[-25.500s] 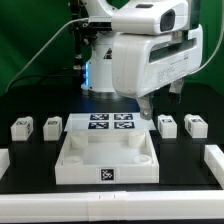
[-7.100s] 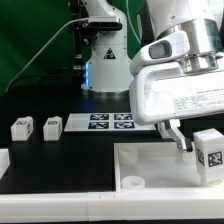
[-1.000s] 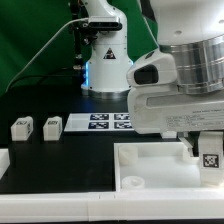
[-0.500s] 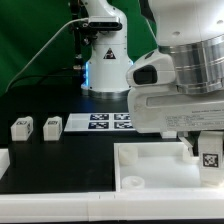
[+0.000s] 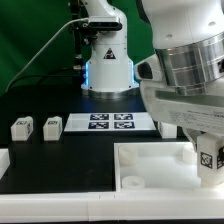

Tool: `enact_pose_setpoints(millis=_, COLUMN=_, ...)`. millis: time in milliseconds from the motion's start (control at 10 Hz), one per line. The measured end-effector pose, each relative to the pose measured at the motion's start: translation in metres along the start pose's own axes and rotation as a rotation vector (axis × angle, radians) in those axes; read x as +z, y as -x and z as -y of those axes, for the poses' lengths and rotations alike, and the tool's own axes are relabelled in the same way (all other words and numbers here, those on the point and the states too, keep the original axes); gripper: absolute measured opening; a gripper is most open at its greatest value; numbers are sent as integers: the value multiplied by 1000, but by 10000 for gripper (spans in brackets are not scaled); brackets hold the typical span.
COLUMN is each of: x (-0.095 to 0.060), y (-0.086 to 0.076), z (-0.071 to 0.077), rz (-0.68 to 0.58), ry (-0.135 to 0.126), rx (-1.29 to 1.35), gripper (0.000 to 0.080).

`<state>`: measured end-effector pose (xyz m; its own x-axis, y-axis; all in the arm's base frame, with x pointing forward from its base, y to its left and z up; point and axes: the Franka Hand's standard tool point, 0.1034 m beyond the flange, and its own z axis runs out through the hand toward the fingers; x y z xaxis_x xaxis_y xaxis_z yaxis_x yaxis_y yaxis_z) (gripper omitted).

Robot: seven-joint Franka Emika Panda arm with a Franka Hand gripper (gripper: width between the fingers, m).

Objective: Assemble one leg

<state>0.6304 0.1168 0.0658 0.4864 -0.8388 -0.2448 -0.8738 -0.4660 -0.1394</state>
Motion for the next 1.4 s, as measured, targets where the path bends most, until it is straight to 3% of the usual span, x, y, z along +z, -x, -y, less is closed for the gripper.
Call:
enact_pose_setpoints(millis=200, x=1, y=0, z=0, rz=10, ry=-67, rx=295, gripper=294)
enact_pose_setpoints(millis=300, x=2, y=3, z=2, rz=9, ry=-80, rx=426, gripper=294)
enact_pose_setpoints(millis=500, x=4, y=9, z=4, rz=16, ry=-77, rx=596, gripper=294)
enact_pose_setpoints(millis=600, x=4, y=9, z=4, rz=15, ry=-77, rx=573, gripper=369)
enact_pose_setpoints(millis=700, x=5, y=9, z=4, rz=14, ry=-76, rx=556, gripper=369)
enact_pose_setpoints(millis=800, x=6, y=12, z=2, rz=17, ry=-60, rx=493, gripper=506)
enact_pose_setpoints(millis=900, x=9, y=21, z=-2, rz=37, ry=-9, rx=425, gripper=619)
enact_pose_setpoints(millis=1100, x=7, y=21, z=-10, rz=25, ry=61, rx=69, gripper=640)
enact_pose_setpoints(millis=1200, x=3, y=23, z=-11, rz=6, ry=116, rx=-111, gripper=640)
enact_pose_setpoints(millis=1400, x=4, y=21, z=-10, rz=13, ry=112, rx=-338, gripper=649)
